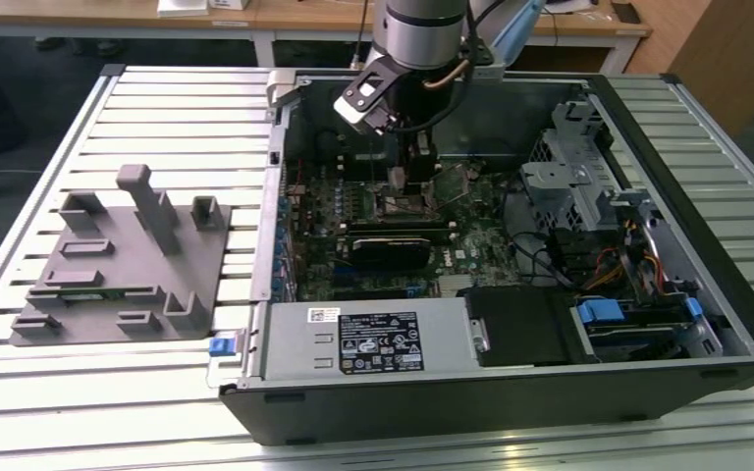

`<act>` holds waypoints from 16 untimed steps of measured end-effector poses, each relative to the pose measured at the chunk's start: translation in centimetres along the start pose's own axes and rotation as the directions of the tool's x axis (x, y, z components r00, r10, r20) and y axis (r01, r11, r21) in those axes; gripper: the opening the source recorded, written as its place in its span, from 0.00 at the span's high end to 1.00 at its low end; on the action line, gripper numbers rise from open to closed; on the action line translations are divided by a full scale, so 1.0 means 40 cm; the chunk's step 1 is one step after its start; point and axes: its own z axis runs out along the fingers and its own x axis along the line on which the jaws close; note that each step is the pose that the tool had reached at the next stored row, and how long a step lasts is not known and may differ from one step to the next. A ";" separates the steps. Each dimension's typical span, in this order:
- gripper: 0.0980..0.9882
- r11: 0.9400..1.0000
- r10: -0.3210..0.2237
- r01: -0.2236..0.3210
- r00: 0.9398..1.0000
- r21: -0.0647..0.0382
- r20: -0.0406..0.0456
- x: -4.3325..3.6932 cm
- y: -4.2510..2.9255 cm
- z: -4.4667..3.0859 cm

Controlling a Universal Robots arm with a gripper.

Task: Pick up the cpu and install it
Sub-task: 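Place the cpu into insertion slot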

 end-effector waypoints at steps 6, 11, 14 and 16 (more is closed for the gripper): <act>0.50 1.000 0.000 0.000 1.000 0.000 0.000 0.005 -0.001 0.023; 0.50 1.000 0.000 0.000 1.000 0.000 0.000 0.006 -0.002 0.036; 0.50 1.000 0.000 0.000 1.000 0.000 0.000 0.006 -0.003 0.043; 0.50 1.000 0.000 0.000 1.000 0.000 0.000 0.006 -0.004 0.048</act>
